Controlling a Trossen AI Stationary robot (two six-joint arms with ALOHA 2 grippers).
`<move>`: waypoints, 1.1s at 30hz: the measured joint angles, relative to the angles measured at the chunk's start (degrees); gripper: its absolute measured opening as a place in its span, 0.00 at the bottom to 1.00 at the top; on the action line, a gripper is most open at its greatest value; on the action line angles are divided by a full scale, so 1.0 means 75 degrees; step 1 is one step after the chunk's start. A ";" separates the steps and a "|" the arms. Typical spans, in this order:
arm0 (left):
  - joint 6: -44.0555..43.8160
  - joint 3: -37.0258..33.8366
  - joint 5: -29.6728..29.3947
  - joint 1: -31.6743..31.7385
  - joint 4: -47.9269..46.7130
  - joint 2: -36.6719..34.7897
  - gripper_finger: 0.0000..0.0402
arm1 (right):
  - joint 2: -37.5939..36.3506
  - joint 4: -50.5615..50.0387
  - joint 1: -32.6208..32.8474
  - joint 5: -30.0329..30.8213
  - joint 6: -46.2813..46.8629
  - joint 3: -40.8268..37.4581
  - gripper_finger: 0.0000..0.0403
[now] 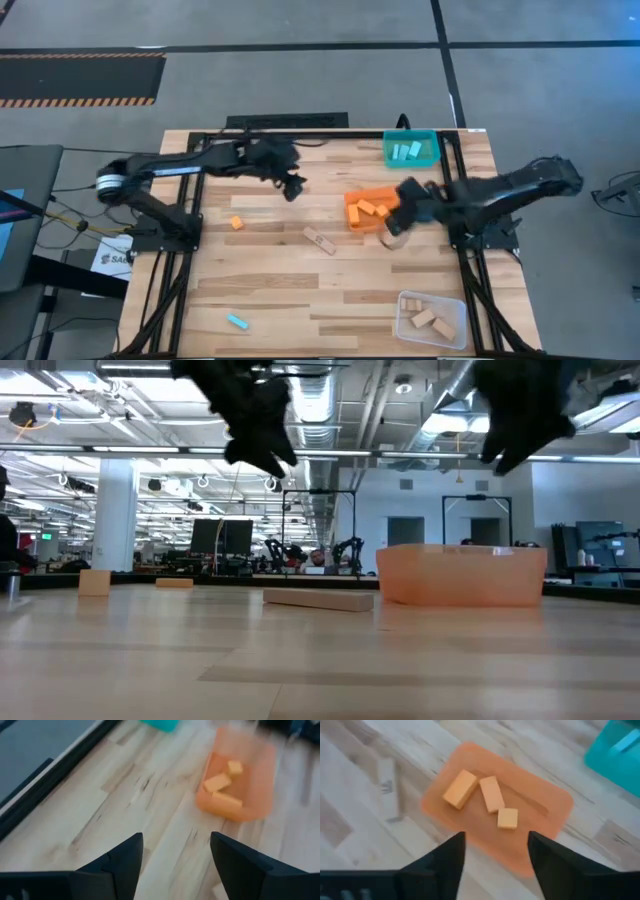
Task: Sort & place blocks by color
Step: Adjust the orange bin
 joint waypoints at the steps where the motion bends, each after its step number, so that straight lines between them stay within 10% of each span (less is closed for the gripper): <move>1: -0.0205 -0.0364 -0.0005 0.0032 0.0282 -0.0299 0.53 | 0.0127 0.0037 -0.0423 -0.0420 -0.0361 -0.0001 0.52; 8: -0.0975 -0.1937 -0.0108 0.0368 0.0392 -0.2011 0.31 | 0.1054 -0.0241 -0.1915 -0.2028 -0.1823 -0.0001 0.04; 14: -0.1366 -0.2507 -0.0140 0.0431 0.0471 -0.2990 0.03 | 0.1580 -0.0303 -0.2146 -0.2204 -0.2105 -0.0001 0.01; 33: -0.1351 -0.2520 -0.0141 0.0434 0.0628 -0.3166 0.00 | 0.2416 -0.0362 -0.1650 -0.3117 -0.1170 -0.1317 0.01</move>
